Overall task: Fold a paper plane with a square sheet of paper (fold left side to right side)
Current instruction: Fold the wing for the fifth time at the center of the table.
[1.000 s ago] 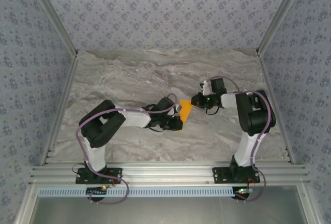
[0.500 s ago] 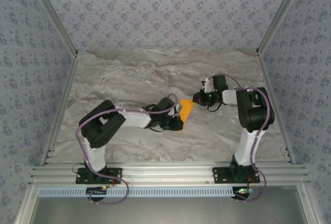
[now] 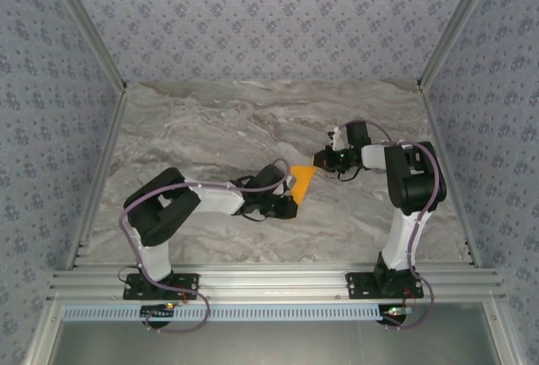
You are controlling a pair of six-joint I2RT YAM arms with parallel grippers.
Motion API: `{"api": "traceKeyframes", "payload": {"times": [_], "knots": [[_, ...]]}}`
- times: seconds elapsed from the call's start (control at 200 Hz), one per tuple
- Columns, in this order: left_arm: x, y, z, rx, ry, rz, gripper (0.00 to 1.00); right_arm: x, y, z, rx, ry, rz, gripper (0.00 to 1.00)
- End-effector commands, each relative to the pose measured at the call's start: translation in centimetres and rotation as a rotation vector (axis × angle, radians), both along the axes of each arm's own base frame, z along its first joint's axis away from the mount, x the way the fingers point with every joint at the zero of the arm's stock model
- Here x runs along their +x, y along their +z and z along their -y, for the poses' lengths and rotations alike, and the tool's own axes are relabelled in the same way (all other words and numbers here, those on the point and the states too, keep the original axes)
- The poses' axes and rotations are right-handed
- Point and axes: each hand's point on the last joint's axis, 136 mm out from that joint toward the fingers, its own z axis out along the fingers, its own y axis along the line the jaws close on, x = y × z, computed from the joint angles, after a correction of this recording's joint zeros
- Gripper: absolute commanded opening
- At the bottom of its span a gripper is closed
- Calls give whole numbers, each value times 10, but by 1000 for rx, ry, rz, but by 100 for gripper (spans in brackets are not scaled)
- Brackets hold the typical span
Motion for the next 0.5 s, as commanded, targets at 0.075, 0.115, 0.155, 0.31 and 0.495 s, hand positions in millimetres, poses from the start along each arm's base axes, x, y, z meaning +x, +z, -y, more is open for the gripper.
{"api": "traceKeyframes", "payload": {"times": [0.075, 0.115, 0.155, 0.31, 0.495], "knots": [[-48, -37, -39, 170, -33, -144, 11, 3, -23, 16, -83, -26, -30, 0], [-49, -38, -39, 173, -34, -146, 11, 3, -23, 15, -84, -27, -29, 0], [-50, -37, -39, 170, -33, -145, 11, 3, -23, 15, -84, -27, -31, 0], [-47, -37, -39, 171, -24, -134, 11, 9, 0, 14, -58, -36, 33, 0], [-43, -35, -35, 166, -17, -120, 11, 9, 52, 17, -65, -44, 135, 0]]}}
